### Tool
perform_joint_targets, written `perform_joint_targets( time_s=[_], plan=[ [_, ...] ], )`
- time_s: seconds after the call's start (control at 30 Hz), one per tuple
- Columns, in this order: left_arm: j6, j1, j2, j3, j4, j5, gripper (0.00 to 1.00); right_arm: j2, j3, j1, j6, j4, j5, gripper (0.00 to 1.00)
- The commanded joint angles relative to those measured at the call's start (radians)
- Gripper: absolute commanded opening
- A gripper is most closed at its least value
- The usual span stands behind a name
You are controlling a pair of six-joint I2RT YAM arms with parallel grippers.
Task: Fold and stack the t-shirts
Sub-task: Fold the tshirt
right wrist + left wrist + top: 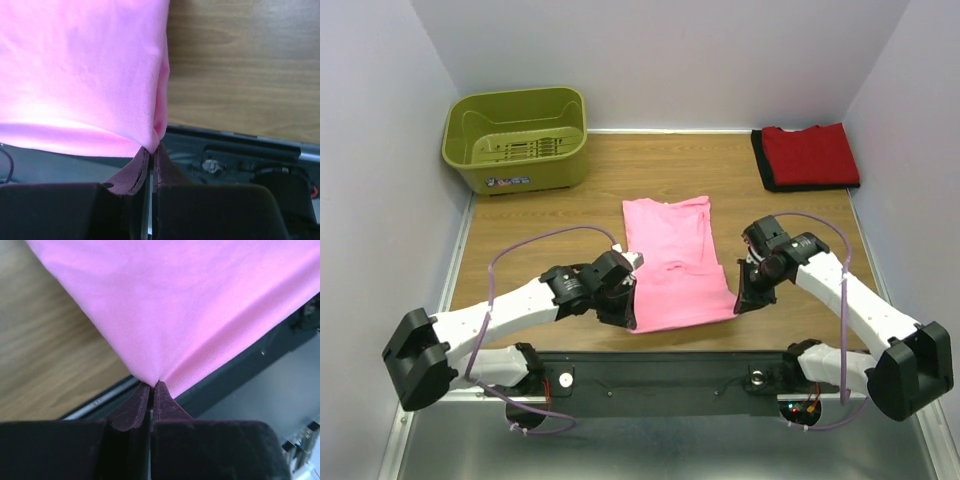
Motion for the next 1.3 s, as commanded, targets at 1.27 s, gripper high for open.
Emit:
perform_joint_targets(
  time_s=[1.27],
  plan=[
    [0.287, 0.386, 0.376, 0.538, -0.062, -0.139, 0.0, 0.566, 0.864, -0.074, -0.244, -0.044, 0.239, 0.01]
  ],
)
